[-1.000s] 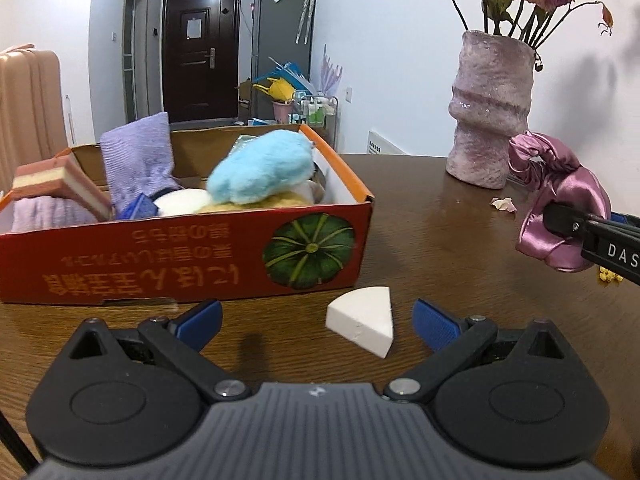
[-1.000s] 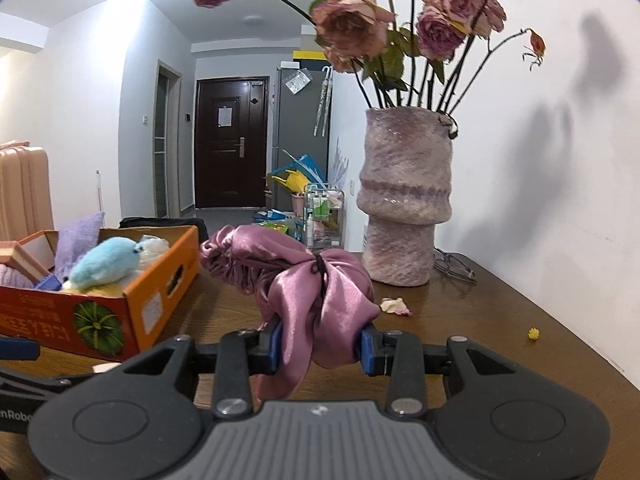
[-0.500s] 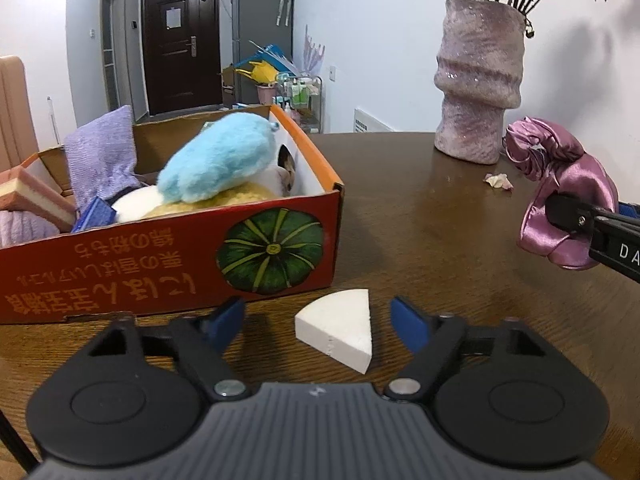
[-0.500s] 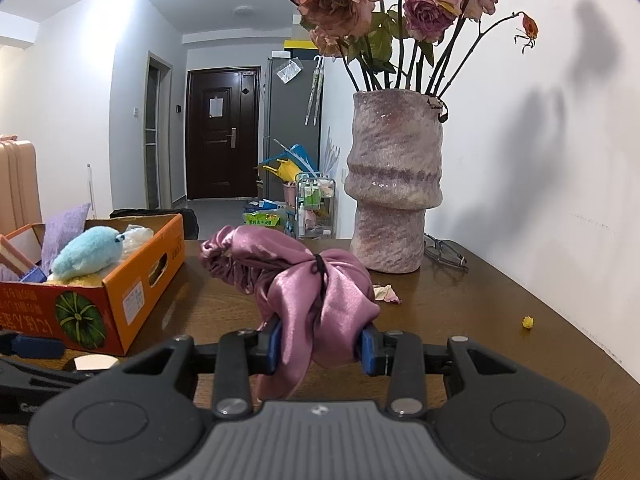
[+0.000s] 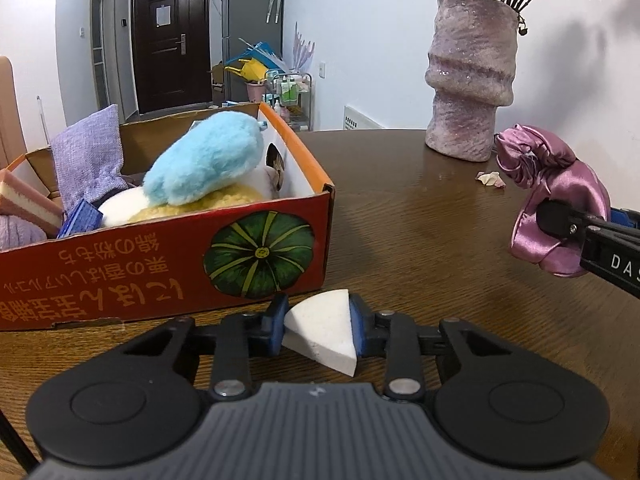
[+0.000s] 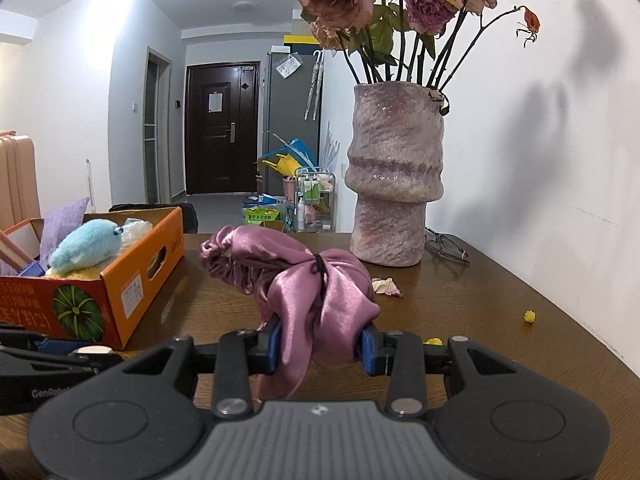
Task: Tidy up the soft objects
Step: 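Grasp the white wedge sponge with the left gripper, then carry the white sponge and pink bow in both grippers over the box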
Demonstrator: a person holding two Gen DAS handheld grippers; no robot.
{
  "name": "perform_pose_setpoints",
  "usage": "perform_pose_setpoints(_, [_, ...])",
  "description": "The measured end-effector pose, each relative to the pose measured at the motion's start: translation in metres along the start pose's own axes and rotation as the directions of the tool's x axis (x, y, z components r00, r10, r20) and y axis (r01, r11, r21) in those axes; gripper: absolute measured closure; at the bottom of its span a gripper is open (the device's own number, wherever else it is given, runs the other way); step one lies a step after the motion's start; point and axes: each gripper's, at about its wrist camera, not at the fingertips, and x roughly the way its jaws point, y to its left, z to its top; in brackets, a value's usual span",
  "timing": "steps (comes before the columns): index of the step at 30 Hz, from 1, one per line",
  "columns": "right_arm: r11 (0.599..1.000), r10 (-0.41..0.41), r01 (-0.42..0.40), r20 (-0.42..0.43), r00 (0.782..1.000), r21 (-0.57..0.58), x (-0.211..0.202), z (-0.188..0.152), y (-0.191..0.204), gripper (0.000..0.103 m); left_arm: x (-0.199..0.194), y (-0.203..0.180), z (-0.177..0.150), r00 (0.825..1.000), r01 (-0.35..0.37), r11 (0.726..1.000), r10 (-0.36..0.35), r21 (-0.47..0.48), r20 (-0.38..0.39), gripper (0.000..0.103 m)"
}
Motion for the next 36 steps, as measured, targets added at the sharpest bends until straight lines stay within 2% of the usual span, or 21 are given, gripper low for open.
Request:
perform_pose_setpoints(5, [1.0, -0.003, 0.003, 0.001, 1.0, -0.002, 0.0, 0.0, 0.0, 0.067, -0.004, 0.001, -0.001, 1.0, 0.003, 1.0, -0.003, -0.001, 0.015, 0.072])
perform_pose_setpoints(16, [1.0, -0.009, 0.009, 0.048, 0.999, 0.003, -0.011, -0.001, 0.009, 0.067, -0.031, 0.007, 0.001, 0.992, -0.028, 0.999, 0.031, -0.03, 0.124, 0.072])
perform_pose_setpoints(26, [1.0, 0.0, 0.0, 0.099, 0.995, -0.002, -0.027, 0.0, 0.038, 0.067, -0.062, 0.023, -0.003, 0.978, -0.034, 0.997, 0.046, -0.062, 0.202, 0.072])
perform_pose_setpoints(36, [0.999, 0.031, -0.033, 0.14, 0.99, 0.007, -0.044, 0.002, 0.08, 0.067, -0.096, 0.06, -0.005, 0.963, -0.041, 0.989, 0.077, -0.14, 0.26, 0.072])
